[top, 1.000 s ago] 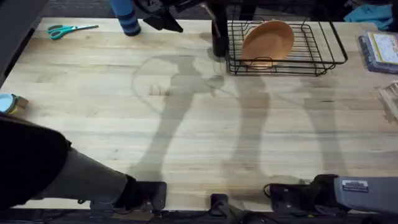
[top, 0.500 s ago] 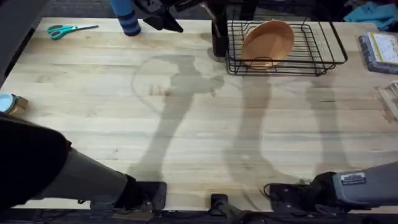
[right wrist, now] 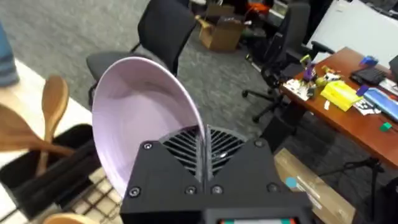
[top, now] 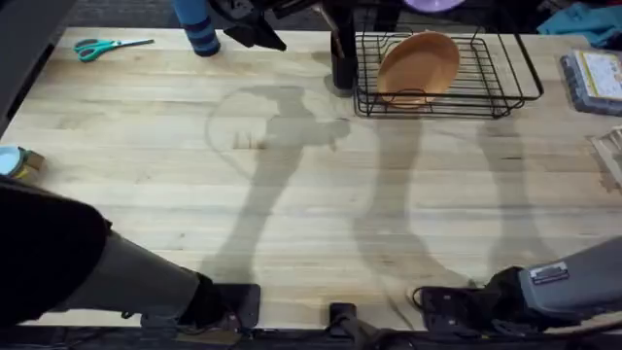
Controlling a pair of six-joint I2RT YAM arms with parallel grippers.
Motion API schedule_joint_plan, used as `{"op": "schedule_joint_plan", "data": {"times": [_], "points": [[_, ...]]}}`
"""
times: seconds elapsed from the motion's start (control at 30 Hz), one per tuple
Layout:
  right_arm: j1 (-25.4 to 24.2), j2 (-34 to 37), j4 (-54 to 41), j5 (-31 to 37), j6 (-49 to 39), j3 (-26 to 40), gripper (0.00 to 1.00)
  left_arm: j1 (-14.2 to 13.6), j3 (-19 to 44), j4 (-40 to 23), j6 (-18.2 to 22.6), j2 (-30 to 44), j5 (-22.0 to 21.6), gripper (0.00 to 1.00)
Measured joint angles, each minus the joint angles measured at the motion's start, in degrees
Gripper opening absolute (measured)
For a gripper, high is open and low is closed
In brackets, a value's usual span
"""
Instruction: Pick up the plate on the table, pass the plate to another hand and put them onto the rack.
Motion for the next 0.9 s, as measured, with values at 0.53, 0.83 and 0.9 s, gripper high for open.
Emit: {"op": "schedule_joint_plan", "data": {"times": [0.53, 0.83, 0.9], "points": [[0.00, 8.10, -2.51, -3.67, -13.44, 0.02, 0.030, 0.00, 0.00, -0.63, -0.02, 0.02, 0.00, 0.993], [0.00, 11.32, -4.41, -5.09, -16.05, 0.07, 0.030, 0.00, 0.00, -0.63, -0.02, 0.01, 0.00, 0.993], [0.00, 12.17, -4.43, -5.25, -16.24, 0.07, 0.030, 0.00, 0.00, -0.63, -0.02, 0.02, 0.00, 0.995]]}}
